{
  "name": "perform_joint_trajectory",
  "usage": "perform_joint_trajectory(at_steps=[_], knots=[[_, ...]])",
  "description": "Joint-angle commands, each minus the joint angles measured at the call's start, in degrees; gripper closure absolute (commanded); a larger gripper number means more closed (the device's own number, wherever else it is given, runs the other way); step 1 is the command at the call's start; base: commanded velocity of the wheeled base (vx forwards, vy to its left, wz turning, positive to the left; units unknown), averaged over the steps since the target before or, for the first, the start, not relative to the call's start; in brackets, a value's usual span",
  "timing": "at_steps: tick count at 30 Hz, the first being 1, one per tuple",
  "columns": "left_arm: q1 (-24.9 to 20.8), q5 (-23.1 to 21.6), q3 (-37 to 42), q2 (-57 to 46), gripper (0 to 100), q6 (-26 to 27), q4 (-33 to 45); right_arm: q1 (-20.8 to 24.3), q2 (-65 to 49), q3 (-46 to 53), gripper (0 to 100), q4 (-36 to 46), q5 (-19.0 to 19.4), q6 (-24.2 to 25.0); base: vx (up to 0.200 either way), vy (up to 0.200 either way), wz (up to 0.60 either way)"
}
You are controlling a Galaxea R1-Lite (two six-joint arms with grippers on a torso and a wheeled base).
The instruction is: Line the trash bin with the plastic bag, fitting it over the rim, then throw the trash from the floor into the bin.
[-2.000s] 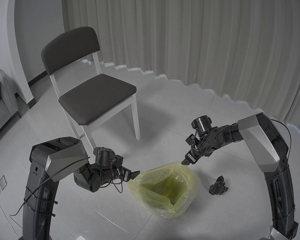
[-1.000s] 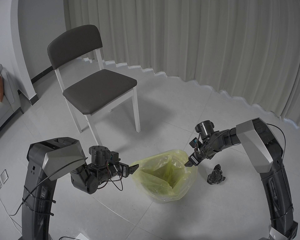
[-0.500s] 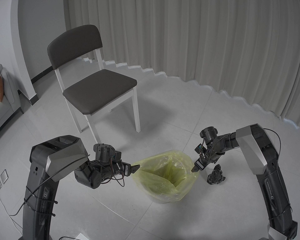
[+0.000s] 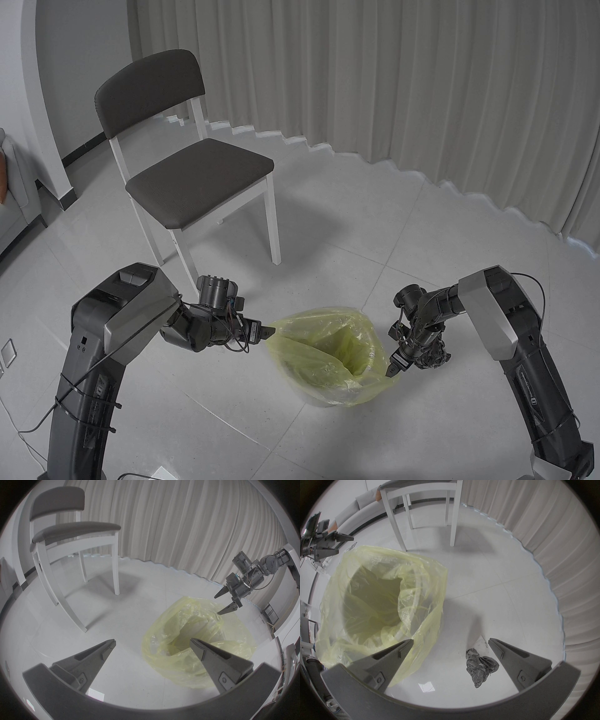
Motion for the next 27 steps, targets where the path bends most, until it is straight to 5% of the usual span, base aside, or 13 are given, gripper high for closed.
perform_joint_trajectory(at_steps=[1,7,17,27], knots=[[0.3,0.5,-4.8,1.2,0,0.5,4.6,0.4,-2.0,0.0,0,0.4,0.0,1.1,0.000,0.000,0.00],[0.9,5.2,-7.7,1.3,0,9.4,14.2,1.2,-7.6,0.0,0,0.2,-0.1,3.1,0.000,0.000,0.00],[0.6,5.2,-18.5,3.5,0,17.4,30.6,4.7,-16.0,0.0,0,-4.3,0.0,3.9,0.000,0.000,0.00],[0.4,5.2,-15.1,2.2,0,16.5,27.8,14.0,-12.9,2.9,0,-12.6,-0.1,3.8,0.000,0.000,0.00]])
